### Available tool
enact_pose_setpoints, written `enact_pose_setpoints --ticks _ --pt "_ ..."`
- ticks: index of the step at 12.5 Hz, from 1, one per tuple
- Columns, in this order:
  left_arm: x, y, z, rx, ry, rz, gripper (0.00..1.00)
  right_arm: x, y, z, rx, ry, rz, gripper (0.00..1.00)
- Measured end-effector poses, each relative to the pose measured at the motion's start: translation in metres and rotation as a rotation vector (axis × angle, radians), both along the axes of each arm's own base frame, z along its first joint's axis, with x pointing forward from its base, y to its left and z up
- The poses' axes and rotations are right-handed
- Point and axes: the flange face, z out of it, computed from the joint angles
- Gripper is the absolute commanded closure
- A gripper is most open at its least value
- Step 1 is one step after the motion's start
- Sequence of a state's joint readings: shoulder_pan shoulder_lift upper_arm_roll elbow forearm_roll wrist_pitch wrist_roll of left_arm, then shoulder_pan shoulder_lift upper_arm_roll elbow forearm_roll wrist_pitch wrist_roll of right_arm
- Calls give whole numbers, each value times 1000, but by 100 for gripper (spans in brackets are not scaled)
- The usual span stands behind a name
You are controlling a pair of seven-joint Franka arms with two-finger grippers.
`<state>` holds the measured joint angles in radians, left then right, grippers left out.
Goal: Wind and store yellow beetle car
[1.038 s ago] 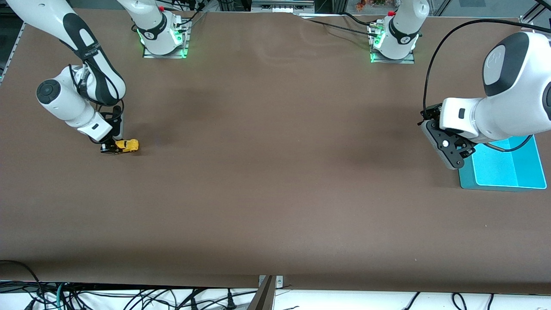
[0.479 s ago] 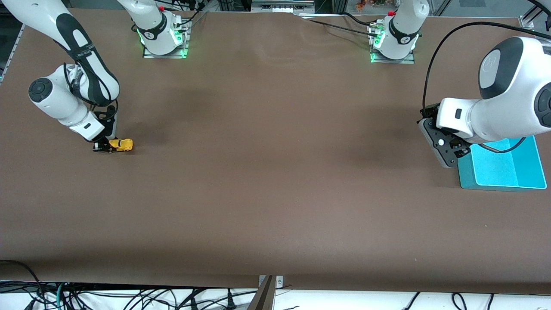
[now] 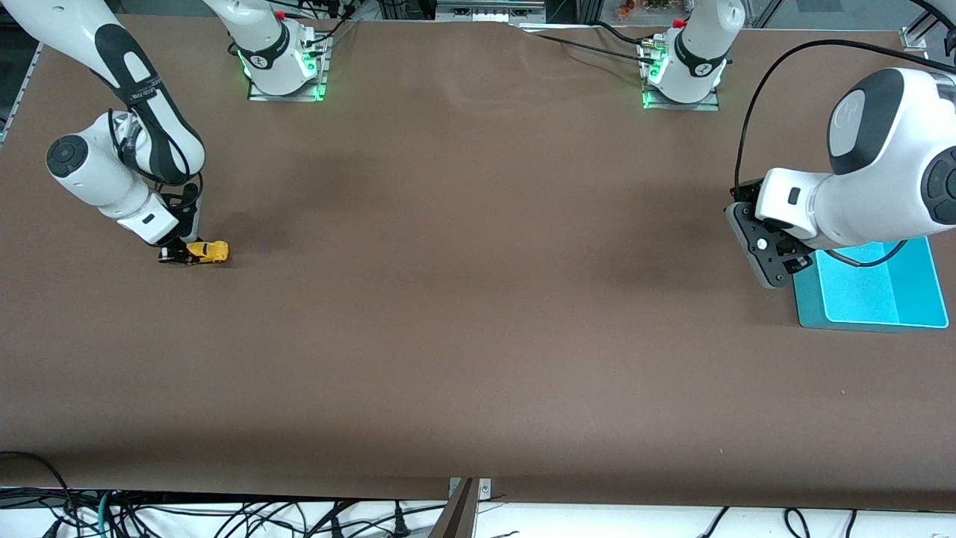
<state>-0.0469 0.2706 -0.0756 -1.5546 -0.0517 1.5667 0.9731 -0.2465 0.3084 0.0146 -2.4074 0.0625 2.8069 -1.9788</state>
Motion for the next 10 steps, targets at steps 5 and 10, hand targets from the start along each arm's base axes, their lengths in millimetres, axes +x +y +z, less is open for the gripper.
enact_pose_setpoints --ticks 5,10 --pt "-2 0 -6 -4 9 -18 0 18 -1 3 25 65 2 22" --pt "-3 1 -8 -7 12 -32 0 42 7 26 38 69 13 0"
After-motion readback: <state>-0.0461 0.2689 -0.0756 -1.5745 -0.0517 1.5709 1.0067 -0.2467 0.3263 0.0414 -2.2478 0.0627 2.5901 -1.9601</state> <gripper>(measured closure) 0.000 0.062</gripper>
